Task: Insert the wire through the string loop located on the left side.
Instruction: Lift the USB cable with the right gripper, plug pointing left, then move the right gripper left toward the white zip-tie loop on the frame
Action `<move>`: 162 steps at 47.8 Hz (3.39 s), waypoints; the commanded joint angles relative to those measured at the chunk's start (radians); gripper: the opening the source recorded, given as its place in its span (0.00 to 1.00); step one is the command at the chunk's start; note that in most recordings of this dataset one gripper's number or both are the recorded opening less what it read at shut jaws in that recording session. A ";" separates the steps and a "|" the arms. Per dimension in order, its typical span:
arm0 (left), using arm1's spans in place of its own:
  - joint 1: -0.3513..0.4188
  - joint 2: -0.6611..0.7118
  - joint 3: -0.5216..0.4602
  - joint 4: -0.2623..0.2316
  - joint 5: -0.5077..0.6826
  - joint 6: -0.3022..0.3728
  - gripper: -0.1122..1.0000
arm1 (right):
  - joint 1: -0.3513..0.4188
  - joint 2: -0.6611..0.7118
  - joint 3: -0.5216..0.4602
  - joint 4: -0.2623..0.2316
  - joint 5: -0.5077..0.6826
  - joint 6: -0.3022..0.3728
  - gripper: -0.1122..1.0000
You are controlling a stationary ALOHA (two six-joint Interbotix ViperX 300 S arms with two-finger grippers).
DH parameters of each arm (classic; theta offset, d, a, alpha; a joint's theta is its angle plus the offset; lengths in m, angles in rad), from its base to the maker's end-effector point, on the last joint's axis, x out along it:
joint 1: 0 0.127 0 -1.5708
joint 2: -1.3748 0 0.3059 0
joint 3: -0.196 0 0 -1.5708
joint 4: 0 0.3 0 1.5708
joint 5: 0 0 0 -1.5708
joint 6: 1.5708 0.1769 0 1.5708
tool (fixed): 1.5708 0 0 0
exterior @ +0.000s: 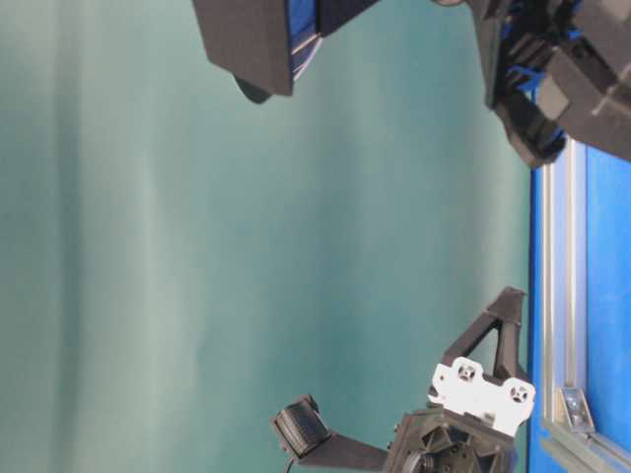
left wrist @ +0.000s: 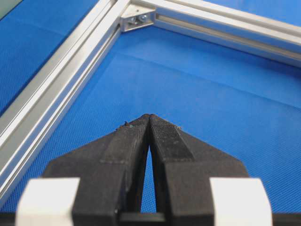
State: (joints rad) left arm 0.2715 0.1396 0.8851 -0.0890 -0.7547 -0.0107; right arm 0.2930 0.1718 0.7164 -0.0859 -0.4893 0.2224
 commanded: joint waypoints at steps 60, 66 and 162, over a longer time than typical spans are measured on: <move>-0.002 -0.034 -0.005 0.003 -0.008 0.000 0.10 | -0.002 -0.032 -0.006 0.000 -0.002 -0.002 0.10; -0.002 -0.034 -0.006 0.003 -0.008 0.000 0.10 | -0.002 -0.032 -0.006 0.000 -0.002 -0.002 0.10; -0.002 -0.041 0.014 0.003 -0.009 0.000 0.10 | -0.253 0.044 -0.127 -0.005 0.072 -0.023 0.10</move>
State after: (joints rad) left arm 0.2715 0.1304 0.9035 -0.0890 -0.7547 -0.0107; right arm 0.0414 0.2209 0.6274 -0.0890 -0.4188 0.1963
